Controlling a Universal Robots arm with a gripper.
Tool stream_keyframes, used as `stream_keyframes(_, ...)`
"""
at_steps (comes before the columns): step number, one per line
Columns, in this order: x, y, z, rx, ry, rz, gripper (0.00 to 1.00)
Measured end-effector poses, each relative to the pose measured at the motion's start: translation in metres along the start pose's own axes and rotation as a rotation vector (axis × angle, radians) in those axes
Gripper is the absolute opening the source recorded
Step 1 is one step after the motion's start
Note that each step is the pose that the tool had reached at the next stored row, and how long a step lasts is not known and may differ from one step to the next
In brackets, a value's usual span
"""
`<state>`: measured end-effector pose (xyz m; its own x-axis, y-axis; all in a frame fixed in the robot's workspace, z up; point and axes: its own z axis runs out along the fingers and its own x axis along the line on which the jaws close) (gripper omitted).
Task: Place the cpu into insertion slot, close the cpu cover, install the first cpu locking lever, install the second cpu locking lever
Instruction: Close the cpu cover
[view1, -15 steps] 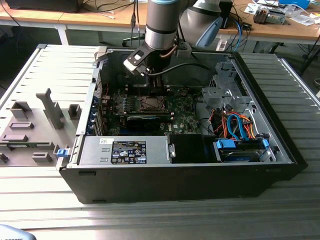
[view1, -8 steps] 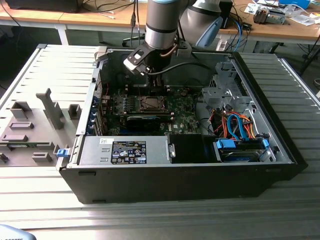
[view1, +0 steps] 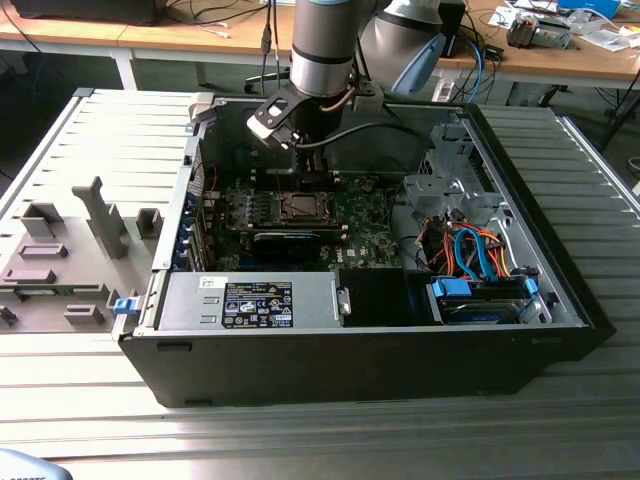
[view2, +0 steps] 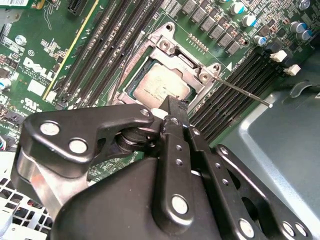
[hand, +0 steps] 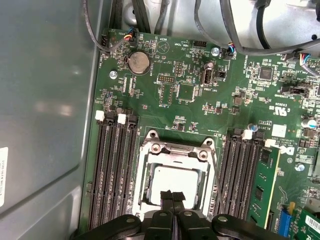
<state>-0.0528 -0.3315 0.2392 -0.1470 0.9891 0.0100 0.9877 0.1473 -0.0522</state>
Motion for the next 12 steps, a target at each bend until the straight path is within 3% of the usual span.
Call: stream_keyframes(12,0.0,-0.0001,-0.0017,-0.0001,0.0004,0.0,0.11)
